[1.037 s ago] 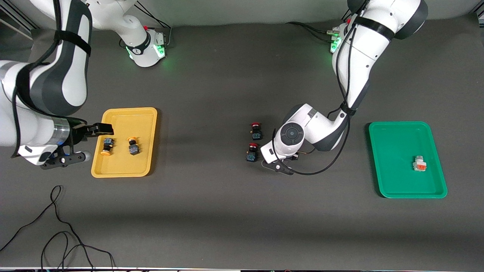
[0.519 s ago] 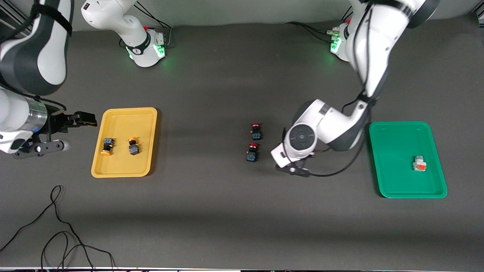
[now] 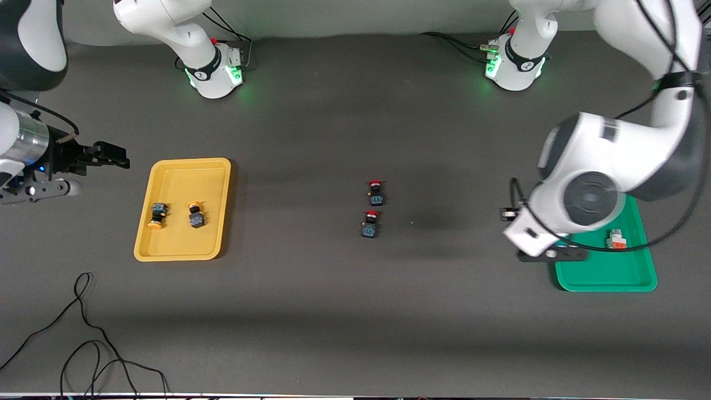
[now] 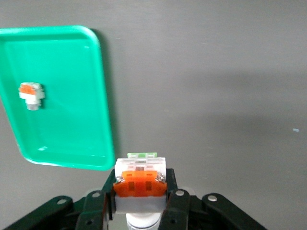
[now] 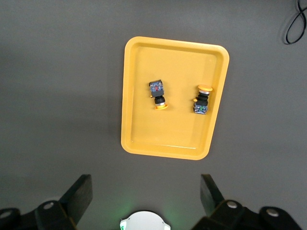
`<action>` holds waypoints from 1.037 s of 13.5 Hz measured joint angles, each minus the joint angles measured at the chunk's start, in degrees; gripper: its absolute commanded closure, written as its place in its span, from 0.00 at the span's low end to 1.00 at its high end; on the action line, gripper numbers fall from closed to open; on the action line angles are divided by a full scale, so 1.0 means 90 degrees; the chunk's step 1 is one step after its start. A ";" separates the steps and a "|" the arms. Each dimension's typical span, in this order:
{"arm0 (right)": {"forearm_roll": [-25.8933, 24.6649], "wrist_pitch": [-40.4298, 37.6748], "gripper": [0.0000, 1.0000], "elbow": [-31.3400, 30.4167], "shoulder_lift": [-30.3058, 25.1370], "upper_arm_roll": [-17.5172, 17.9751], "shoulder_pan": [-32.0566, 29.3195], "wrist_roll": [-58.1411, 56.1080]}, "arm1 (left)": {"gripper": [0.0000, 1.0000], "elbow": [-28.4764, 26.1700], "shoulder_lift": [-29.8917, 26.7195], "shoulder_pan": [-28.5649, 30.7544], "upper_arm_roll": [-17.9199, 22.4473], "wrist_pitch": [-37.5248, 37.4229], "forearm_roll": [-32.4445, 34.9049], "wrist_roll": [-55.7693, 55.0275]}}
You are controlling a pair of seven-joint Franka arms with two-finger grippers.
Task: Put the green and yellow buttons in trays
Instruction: 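Carry the white switch to the green tray while the right gripper withdraws, then lower the white switch into the green tray and open the left gripper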
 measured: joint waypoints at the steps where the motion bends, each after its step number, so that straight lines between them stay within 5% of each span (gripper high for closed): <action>1: -0.0023 0.0016 0.00 -0.0060 -0.0109 0.0520 -0.0572 0.0021 | 1.00 -0.0001 0.0012 0.0311 0.0008 0.0006 -0.0006 0.0346; 3: -0.0043 0.0048 0.00 -0.0080 -0.0223 0.1532 -0.1774 0.0034 | 1.00 -0.0006 0.0046 0.0864 0.0015 0.0050 -0.0003 0.0819; 5: -0.0050 0.0110 0.00 -0.0073 -0.0289 0.1955 -0.2341 0.0034 | 1.00 -0.0136 0.0109 0.1283 0.0026 0.0343 0.0004 0.1307; 10: -0.0147 0.0216 0.00 0.0057 -0.0316 0.2047 -0.2362 0.0056 | 1.00 -0.1359 0.0263 0.2214 0.0039 0.2114 0.0009 0.2112; 14: -0.0155 0.0216 0.00 0.0194 -0.0229 0.2062 -0.2362 0.0061 | 1.00 -0.3228 0.0442 0.2586 0.0049 0.4942 0.0067 0.2224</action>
